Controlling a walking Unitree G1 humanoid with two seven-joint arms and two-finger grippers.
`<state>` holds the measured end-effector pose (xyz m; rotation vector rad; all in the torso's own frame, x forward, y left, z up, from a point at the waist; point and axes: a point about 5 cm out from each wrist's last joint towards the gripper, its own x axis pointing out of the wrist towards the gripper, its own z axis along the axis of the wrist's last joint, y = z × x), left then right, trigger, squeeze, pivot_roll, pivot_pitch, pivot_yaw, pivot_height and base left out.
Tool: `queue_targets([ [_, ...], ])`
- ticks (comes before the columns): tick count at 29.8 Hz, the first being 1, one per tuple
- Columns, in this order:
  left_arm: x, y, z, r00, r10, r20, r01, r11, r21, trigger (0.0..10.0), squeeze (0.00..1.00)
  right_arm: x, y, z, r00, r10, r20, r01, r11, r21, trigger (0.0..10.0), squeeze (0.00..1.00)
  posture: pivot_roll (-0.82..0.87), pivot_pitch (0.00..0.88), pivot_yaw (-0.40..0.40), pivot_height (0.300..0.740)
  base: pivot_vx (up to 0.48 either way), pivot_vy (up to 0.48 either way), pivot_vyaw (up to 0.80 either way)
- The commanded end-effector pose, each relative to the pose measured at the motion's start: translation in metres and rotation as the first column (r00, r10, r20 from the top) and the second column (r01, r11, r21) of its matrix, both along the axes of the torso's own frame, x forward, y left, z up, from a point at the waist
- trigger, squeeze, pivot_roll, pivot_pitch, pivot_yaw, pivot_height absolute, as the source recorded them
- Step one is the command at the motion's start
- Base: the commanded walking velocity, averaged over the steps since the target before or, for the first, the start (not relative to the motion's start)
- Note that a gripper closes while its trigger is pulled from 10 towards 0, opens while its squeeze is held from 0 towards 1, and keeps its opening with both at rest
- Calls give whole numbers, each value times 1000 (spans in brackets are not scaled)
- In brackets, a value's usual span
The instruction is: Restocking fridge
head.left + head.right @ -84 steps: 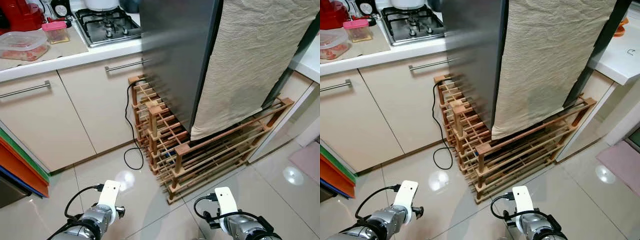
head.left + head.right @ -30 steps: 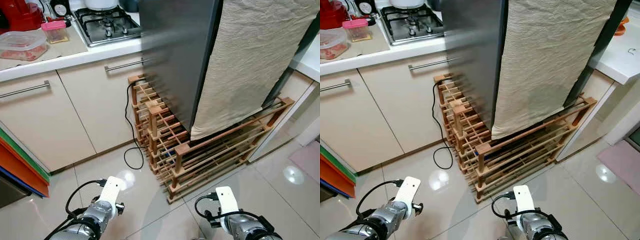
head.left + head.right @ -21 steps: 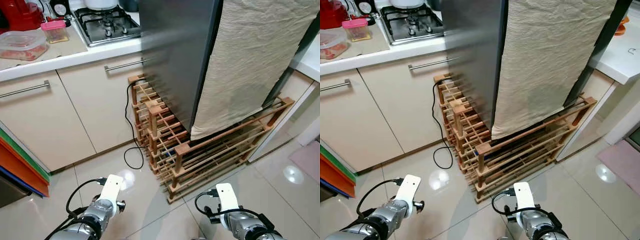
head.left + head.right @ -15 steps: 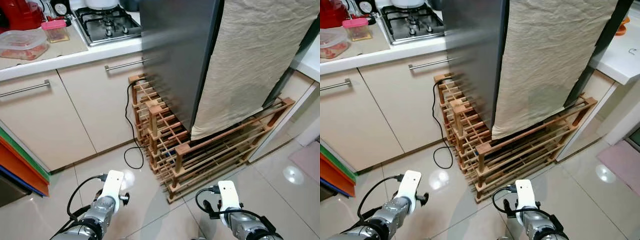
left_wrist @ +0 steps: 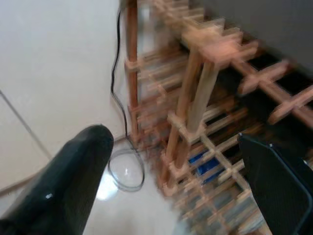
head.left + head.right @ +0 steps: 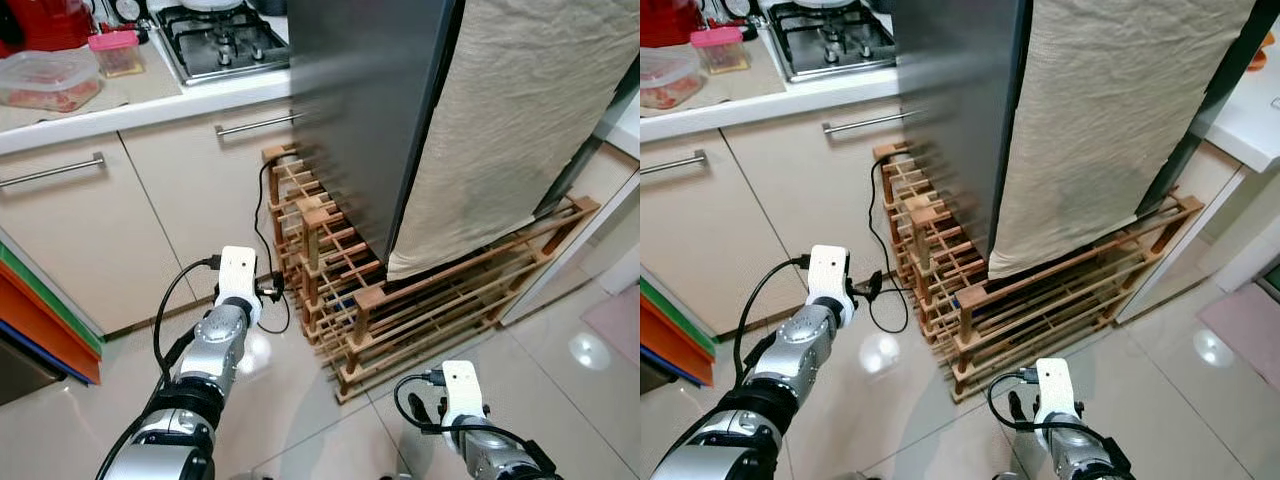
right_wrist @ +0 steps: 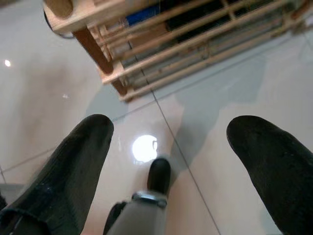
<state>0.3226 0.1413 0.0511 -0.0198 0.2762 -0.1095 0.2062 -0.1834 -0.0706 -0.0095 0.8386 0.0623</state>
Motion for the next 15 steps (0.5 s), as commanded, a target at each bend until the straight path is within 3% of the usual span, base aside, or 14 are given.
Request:
queue_targets([
  [1, 3, -3, 9, 999, -9, 48, 9, 1000, -7, 10000, 0, 2, -1, 2, 999, 5, 33, -5, 1000, 0, 10000, 0, -53, 0, -2, 740, 0, 0, 0],
  [10, -5, -12, 38, 989, -42, 142, 44, 999, -11, 10000, 0, 5, -1, 6, 994, 33, 101, -32, 999, -5, 10000, 0, -54, 0, -11, 740, 0, 0, 0],
  [11, -8, -12, 42, 987, -47, 152, 49, 999, -12, 10000, 0, 35, -7, 40, 958, 50, 281, -49, 999, -13, 10000, 0, -55, 0, -11, 740, 0, 0, 0],
  [12, -8, -12, 42, 987, -47, 152, 49, 999, -12, 10000, 0, 35, -7, 40, 958, 50, 281, -49, 999, -13, 10000, 0, -55, 0, -11, 740, 0, 0, 0],
  [13, -10, -12, 46, 986, -50, 160, 54, 998, -15, 10000, 0, 51, -7, 73, 906, 69, 417, -70, 997, -12, 10000, 0, -55, 0, -9, 740, 0, 0, 0],
  [14, -10, -12, 46, 986, -50, 160, 54, 998, -15, 10000, 0, 51, -7, 73, 906, 69, 417, -70, 997, -12, 10000, 0, -55, 0, -9, 740, 0, 0, 0],
  [15, -14, -12, 50, 984, -55, 170, 60, 998, -25, 10000, 0, 58, -6, 99, 857, 110, 503, -112, 993, -27, 10000, 0, -55, 0, -8, 740, 0, 0, 0],
])
